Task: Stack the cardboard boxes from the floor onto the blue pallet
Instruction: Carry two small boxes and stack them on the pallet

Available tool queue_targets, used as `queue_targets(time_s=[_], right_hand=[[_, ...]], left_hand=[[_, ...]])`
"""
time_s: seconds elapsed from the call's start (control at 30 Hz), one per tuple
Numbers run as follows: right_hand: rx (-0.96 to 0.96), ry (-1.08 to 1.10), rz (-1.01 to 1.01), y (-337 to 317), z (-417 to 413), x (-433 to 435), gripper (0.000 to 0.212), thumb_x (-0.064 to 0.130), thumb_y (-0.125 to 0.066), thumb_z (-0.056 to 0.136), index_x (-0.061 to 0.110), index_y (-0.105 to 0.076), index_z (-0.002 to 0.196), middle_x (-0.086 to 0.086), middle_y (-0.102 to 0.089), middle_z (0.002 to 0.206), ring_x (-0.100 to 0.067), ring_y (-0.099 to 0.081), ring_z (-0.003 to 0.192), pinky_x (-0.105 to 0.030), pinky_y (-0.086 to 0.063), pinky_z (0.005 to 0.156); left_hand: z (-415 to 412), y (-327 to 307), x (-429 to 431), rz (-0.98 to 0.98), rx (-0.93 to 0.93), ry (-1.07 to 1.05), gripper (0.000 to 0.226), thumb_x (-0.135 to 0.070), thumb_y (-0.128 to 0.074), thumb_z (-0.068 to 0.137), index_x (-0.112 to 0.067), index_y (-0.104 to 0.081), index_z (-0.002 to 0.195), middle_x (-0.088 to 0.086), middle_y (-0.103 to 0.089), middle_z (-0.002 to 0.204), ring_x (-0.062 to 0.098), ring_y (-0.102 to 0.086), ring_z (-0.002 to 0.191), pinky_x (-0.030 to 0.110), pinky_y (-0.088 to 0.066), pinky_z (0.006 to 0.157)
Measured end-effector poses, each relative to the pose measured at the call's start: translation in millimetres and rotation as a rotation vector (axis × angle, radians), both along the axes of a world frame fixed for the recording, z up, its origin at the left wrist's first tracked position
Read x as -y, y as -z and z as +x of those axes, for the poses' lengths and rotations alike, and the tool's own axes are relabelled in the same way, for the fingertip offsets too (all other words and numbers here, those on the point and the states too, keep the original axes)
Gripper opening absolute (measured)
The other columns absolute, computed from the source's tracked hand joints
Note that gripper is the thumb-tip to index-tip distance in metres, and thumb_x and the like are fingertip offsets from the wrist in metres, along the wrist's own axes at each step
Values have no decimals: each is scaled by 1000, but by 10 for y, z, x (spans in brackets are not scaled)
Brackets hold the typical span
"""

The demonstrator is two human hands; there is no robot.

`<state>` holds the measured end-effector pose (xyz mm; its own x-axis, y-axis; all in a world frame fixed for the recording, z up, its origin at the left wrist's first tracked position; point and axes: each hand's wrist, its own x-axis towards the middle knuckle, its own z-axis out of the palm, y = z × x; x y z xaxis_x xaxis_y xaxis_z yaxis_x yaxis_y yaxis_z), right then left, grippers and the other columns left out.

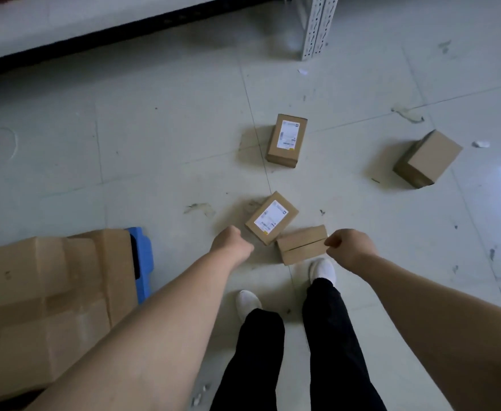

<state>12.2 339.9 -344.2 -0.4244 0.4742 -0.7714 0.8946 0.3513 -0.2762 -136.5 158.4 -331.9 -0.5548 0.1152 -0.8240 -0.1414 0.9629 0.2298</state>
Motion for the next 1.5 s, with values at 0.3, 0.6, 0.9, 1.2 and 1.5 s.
queue_targets(time_s=[0.3,0.6,0.9,1.2,1.5], right_hand=[[101,-426,12,2169,-299,-540,58,21,-67,82,27,-47,136,4,-53,136,-19,-50,124,-29,-41,92],[76,-873,116,3899,65,-313,110,20,-71,77,28,8,154,1,12,162,-21,13,149,-48,4,117],[-74,-881,401,4366,325,-253,126,20,-84,40,24,-16,146,-10,-52,132,-32,-43,133,-62,-1,108],[294,-377,325,3363,37,-255,120,47,-74,57,25,1,148,-4,-29,135,-27,-30,129,-57,-21,109],[181,-31,157,1389,-713,429,125,62,-75,58,17,1,146,-11,-30,134,-30,-31,127,-46,-33,103]], left_hand=[[-90,2272,-658,-89,-46,59,54,-21,-66,82,-19,-41,130,1,-59,124,25,-57,114,30,-46,83],[68,4041,-689,-275,-173,397,104,-16,-71,79,-22,2,153,7,1,161,32,-10,145,44,-32,109],[-36,4604,-758,-379,-212,496,149,-41,-88,55,-17,27,147,18,14,157,38,3,146,60,-9,114],[87,3694,-260,-355,-154,89,156,-47,-87,39,-23,22,147,15,-20,141,35,-27,127,48,-28,109],[-59,1407,488,-290,-139,-200,151,-61,-84,46,-23,24,145,14,-22,139,34,-32,124,47,-31,110]])
